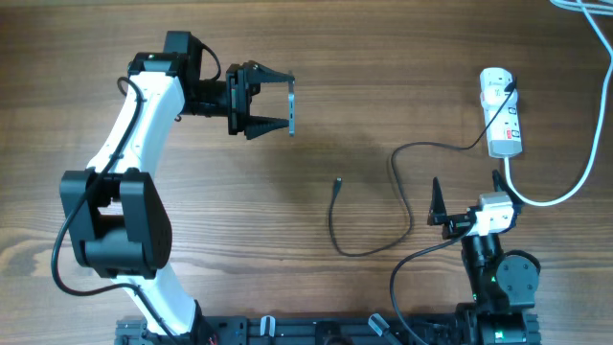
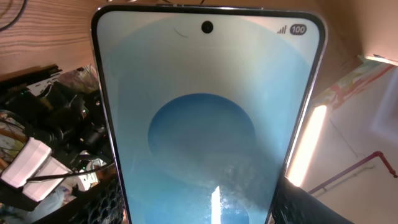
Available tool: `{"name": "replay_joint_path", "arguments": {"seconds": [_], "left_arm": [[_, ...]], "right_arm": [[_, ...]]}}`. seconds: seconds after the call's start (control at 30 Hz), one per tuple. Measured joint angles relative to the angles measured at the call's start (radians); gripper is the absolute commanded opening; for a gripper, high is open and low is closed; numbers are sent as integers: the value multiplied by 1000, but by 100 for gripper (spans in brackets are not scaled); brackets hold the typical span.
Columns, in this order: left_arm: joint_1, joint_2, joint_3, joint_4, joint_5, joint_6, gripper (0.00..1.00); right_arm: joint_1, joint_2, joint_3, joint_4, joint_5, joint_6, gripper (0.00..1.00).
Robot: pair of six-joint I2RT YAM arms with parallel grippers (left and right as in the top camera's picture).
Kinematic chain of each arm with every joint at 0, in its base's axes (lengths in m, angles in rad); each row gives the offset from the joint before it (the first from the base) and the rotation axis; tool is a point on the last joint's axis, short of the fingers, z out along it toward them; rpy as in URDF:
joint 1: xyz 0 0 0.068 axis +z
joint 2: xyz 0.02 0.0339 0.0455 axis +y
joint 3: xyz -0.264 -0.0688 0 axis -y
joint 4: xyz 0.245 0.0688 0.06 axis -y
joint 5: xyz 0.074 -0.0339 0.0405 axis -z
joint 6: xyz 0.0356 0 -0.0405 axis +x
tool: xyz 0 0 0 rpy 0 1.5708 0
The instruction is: Plug charger to phone and switch on socket
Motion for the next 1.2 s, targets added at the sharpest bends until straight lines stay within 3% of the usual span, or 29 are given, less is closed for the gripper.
{"name": "replay_joint_path", "arguments": {"seconds": [0.33,0.57,0.8,0.97,1.2], "left_arm": [[0,0,0,0,0,0,72],[0,0,0,-2,0,0,72],[0,0,0,-2,0,0,72],[0,0,0,-2,0,0,72],[0,0,0,-2,0,0,72]], "right_arm": [[-2,0,0,38,-57,-8,100],[-3,0,0,90,-515,311,100],[-3,0,0,33,-659,713,100],[-3,0,0,41,-676,833,100],[-3,0,2,137,-679,834,100]]}}
